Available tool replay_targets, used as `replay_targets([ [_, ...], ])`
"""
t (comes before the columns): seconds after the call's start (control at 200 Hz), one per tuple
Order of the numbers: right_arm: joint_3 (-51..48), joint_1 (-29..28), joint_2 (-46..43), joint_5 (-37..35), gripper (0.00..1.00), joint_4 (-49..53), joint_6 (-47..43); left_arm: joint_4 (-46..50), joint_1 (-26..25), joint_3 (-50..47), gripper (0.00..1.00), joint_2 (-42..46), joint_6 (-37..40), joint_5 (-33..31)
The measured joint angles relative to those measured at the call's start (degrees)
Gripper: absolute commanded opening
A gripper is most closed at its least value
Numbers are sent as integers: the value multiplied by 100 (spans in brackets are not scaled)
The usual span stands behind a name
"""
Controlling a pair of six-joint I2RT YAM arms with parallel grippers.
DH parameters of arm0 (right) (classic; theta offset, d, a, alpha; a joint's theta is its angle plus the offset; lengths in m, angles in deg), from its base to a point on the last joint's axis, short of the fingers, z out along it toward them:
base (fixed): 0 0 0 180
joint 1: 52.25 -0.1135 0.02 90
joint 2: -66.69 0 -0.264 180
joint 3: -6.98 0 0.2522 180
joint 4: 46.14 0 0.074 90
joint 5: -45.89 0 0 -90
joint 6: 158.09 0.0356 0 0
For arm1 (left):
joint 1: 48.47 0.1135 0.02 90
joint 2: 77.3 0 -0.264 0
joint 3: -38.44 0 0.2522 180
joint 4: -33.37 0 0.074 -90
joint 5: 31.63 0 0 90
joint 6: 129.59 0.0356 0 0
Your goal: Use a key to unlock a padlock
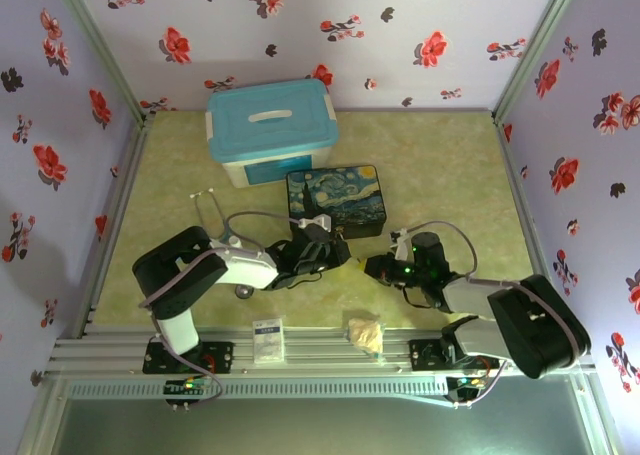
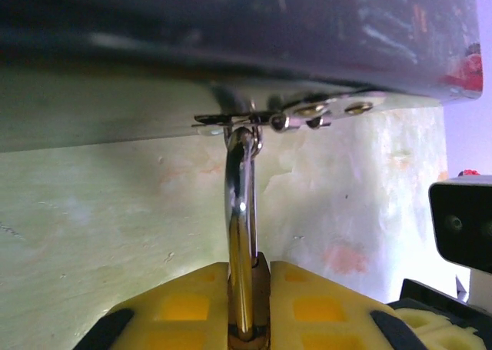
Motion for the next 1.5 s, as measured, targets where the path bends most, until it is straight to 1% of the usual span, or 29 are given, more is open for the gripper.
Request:
replay_targets([
  [0.135, 85, -173, -166, -170, 0, 350, -157, 157, -7, 81, 0, 17, -46, -46],
  [0.24, 85, -282, -120, -166, 0, 219, -133, 98, -26, 81, 0, 15, -129, -79],
  [0.335, 83, -291, 127, -105, 0, -22, -50, 81, -37, 83, 0, 33, -170, -101],
  [0.51, 66, -289, 691, 0, 0, -595, 111, 153, -37, 111, 0, 92, -192, -107],
  [0.765, 7, -289, 1451, 240, 0, -2107, 719, 216, -37, 120, 0, 223, -208, -107],
  [0.895, 2, -289, 1668, 289, 0, -2559, 879, 229, -35, 120, 0, 289, -208, -142],
  [1.085, -87, -267, 1696, 293, 0, -2800, 960, 199, -31, 120, 0, 302, -214, -144],
  [1.5, -168, -160, 1552, 426, 0, -2922, 981, 168, -9, 109, 0, 358, -232, -146],
])
